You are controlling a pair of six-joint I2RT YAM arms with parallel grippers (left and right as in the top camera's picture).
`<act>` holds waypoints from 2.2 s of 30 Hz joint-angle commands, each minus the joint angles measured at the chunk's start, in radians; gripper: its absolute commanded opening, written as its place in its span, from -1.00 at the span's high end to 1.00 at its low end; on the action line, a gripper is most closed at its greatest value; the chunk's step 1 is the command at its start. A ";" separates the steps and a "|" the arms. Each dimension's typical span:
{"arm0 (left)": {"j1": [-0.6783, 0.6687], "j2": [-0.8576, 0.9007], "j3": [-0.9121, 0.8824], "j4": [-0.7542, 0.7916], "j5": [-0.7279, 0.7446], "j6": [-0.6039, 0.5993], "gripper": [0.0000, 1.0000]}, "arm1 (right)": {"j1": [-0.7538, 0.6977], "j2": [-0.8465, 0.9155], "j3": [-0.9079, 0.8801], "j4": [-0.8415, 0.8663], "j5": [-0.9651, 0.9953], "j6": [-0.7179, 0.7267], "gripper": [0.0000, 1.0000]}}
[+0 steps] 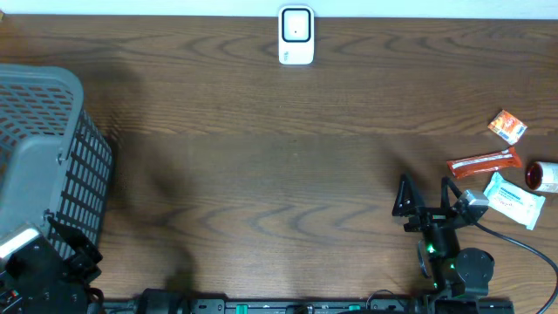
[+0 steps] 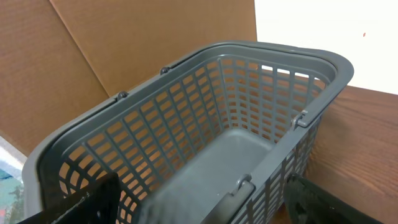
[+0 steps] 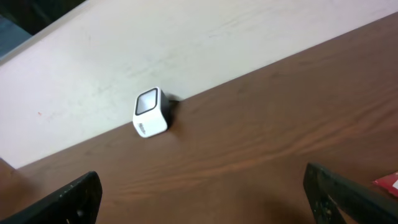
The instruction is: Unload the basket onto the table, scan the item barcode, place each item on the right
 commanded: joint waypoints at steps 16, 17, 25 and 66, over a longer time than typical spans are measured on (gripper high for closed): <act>0.005 -0.023 0.003 0.002 -0.006 -0.001 -0.68 | 0.081 -0.009 -0.003 -0.025 0.008 0.014 -0.99; 0.005 -0.031 0.003 0.001 -0.006 -0.001 -0.68 | 0.081 -0.009 -0.003 -0.025 0.008 0.014 -0.98; 0.005 -0.123 0.002 0.001 -0.011 0.004 -0.68 | 0.081 -0.009 -0.003 -0.025 0.008 0.014 -0.98; 0.090 -0.338 -1.006 0.810 0.772 -0.001 -0.67 | 0.081 -0.009 -0.003 -0.025 0.008 0.014 -0.99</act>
